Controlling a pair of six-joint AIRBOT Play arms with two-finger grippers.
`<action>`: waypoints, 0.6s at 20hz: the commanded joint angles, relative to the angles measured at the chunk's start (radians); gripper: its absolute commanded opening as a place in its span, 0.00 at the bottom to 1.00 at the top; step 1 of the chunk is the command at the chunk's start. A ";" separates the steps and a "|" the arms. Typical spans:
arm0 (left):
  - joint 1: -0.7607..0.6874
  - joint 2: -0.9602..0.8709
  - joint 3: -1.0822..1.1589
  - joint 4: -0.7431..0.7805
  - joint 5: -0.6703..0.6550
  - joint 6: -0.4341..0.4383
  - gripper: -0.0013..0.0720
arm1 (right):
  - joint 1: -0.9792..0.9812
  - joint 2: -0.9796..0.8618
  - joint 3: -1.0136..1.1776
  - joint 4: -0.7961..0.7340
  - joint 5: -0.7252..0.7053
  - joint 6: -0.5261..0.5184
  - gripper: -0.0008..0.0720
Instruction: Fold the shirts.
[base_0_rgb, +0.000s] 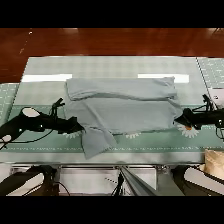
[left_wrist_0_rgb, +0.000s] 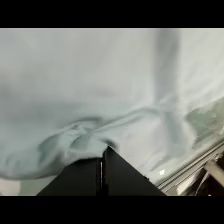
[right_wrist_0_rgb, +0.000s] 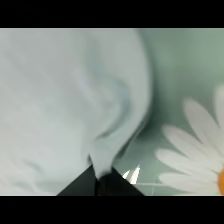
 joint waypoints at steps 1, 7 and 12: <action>0.040 0.069 0.143 -0.008 -0.031 0.008 0.04 | 0.021 0.074 0.141 0.078 0.038 -0.035 0.04; 0.068 0.039 0.475 -0.017 0.069 -0.007 0.04 | 0.092 0.080 0.349 0.271 -0.183 -0.035 0.04; 0.071 -0.214 0.640 -0.034 0.057 -0.009 0.04 | 0.298 -0.069 0.365 0.274 -0.573 -0.042 0.04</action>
